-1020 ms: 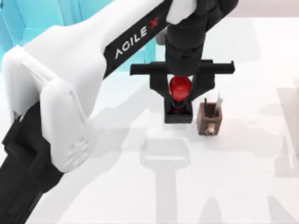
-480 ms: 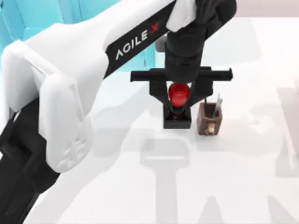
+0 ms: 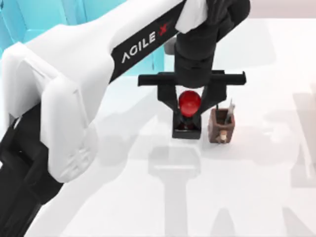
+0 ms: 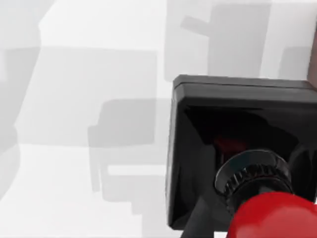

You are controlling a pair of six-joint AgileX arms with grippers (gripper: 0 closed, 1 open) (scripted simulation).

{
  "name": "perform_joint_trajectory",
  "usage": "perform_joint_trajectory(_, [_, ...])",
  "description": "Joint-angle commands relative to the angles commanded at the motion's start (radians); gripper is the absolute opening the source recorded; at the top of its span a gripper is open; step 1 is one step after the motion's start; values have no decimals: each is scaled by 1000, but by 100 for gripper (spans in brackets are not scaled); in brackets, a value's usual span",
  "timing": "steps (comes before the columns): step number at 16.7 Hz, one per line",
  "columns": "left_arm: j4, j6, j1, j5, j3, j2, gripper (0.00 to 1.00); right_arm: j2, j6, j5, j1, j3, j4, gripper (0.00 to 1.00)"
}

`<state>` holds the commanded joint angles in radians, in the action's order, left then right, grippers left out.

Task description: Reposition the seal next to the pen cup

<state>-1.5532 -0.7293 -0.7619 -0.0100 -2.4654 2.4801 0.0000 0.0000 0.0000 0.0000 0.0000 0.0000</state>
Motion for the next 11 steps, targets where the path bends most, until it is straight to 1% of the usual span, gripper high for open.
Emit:
perform_joint_trajectory(5, [0, 0, 0, 0, 0, 0, 98, 0, 0, 0, 0, 0, 0, 100])
perform_joint_trajectory(6, [0, 0, 0, 0, 0, 0, 100, 0, 0, 0, 0, 0, 0, 100])
perform_joint_trajectory(11, [0, 0, 0, 0, 0, 0, 100, 0, 0, 0, 0, 0, 0, 100])
